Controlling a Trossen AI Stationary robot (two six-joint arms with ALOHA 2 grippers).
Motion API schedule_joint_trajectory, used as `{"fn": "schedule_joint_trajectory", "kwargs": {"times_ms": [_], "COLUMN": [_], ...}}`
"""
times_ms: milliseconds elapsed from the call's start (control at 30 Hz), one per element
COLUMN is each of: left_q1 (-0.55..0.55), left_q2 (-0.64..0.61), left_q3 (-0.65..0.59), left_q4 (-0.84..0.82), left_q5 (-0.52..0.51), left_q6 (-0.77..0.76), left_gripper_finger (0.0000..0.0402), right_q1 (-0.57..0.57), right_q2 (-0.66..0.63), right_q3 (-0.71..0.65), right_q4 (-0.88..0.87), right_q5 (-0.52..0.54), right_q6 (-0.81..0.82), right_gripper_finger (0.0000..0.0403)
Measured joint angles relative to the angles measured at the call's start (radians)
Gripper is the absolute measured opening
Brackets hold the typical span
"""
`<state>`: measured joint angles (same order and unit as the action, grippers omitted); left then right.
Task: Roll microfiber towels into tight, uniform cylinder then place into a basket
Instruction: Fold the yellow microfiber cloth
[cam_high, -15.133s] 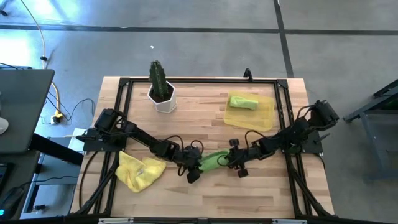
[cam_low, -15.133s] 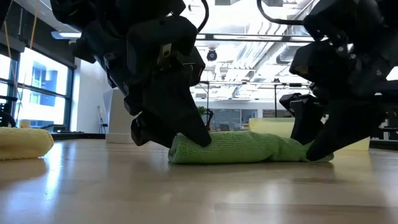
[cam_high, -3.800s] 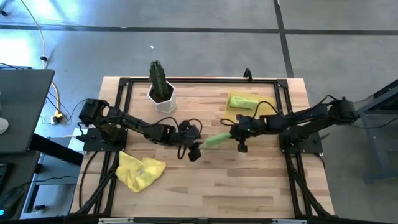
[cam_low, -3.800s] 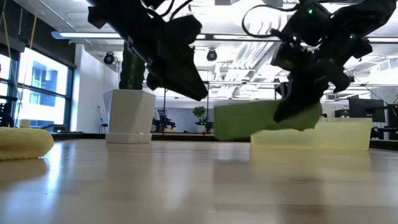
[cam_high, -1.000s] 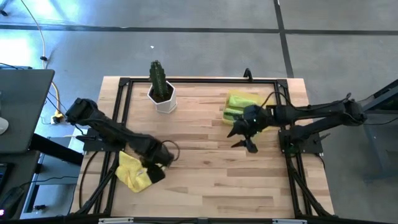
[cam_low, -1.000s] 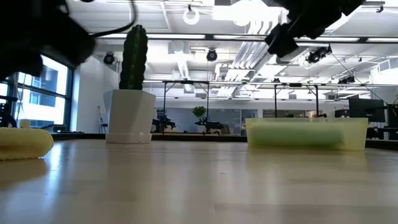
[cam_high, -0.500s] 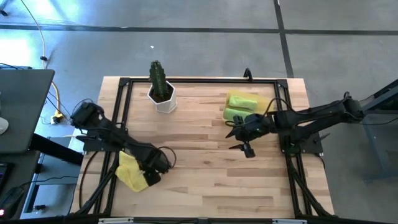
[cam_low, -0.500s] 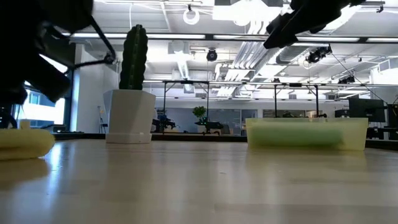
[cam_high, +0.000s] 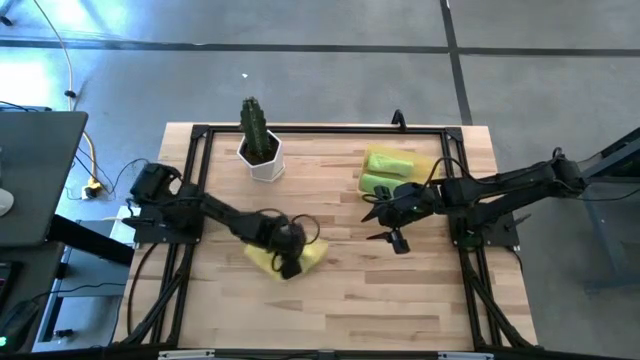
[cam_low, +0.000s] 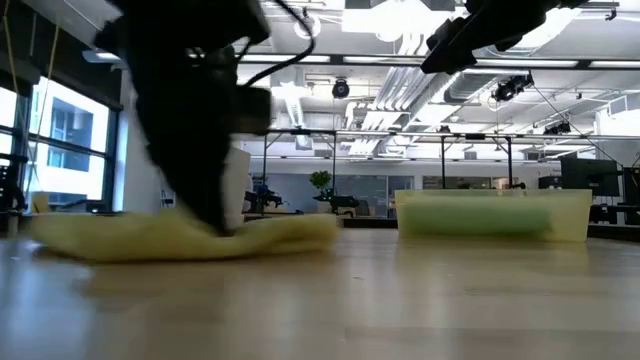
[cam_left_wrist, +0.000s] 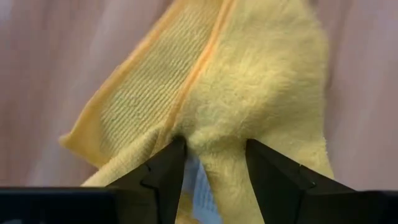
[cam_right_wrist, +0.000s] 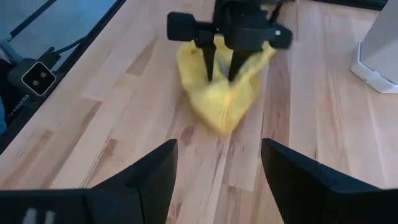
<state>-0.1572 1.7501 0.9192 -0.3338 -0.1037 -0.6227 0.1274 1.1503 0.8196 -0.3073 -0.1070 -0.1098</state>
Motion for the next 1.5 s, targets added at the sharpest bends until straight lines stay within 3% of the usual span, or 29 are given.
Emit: {"fn": "schedule_joint_trajectory", "kwargs": {"times_ms": [200, 333, 467, 633, 800, 933, 1100, 1267, 1500], "left_q1": [0.084, 0.124, 0.131, 0.118, 0.094, 0.058, 0.039, 0.037, 0.05], "left_q2": [0.122, 0.196, 0.197, 0.148, 0.146, 0.163, 0.175, 0.188, 0.197], "left_q3": [0.06, 0.184, 0.313, 0.439, 0.44, 0.374, 0.275, 0.226, 0.219], "left_q4": [0.389, 0.347, 0.163, -0.199, -0.489, -0.516, -0.345, -0.059, 0.179], "left_q5": [0.003, 0.012, 0.019, -0.003, 0.035, 0.042, 0.038, -0.024, -0.12], "left_q6": [0.224, 0.316, 0.385, 0.373, 0.252, 0.173, 0.095, 0.085, 0.212], "left_gripper_finger": [0.016, 0.016, 0.016, 0.0161, 0.0161, 0.0161, 0.0161, 0.0161, 0.0161], "right_q1": [0.0, 0.0, 0.0, -0.001, -0.001, -0.001, -0.001, -0.001, -0.002], "right_q2": [0.0, 0.001, 0.001, 0.024, 0.098, 0.193, 0.295, 0.355, 0.416], "right_q3": [0.0, 0.0, 0.0, 0.001, 0.001, 0.001, 0.001, 0.001, 0.001], "right_q4": [0.006, 0.023, 0.028, 0.041, 0.064, 0.109, 0.167, 0.217, 0.199], "right_q5": [0.0, 0.0, 0.0, 0.056, 0.078, 0.078, 0.078, 0.088, 0.197], "right_q6": [0.005, 0.005, 0.009, 0.06, 0.088, 0.087, 0.088, 0.1, 0.112], "right_gripper_finger": [0.0224, 0.0224, 0.0224, 0.0224, 0.0224, 0.0224, 0.0224, 0.0224, 0.0224]}}
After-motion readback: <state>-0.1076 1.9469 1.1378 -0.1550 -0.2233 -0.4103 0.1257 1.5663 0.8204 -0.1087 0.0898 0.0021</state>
